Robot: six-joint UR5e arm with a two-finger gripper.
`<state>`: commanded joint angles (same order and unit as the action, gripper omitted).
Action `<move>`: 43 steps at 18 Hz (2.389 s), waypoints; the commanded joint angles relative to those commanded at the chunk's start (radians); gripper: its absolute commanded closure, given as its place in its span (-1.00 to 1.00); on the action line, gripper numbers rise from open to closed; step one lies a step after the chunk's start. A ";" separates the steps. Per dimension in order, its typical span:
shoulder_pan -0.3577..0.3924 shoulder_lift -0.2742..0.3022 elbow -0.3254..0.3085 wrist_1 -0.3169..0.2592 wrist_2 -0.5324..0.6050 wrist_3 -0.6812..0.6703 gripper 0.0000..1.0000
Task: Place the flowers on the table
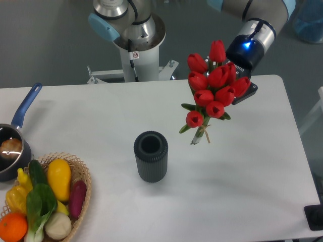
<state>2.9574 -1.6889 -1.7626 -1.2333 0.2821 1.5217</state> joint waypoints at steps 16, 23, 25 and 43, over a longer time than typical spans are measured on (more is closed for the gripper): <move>0.032 -0.031 0.071 -0.002 0.308 -0.005 0.28; 0.018 -0.055 0.133 -0.008 0.528 -0.002 0.28; 0.017 -0.064 0.138 -0.005 0.577 0.002 0.28; -0.104 -0.112 0.126 -0.011 1.057 0.127 0.27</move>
<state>2.8532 -1.8009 -1.6367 -1.2441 1.3392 1.6490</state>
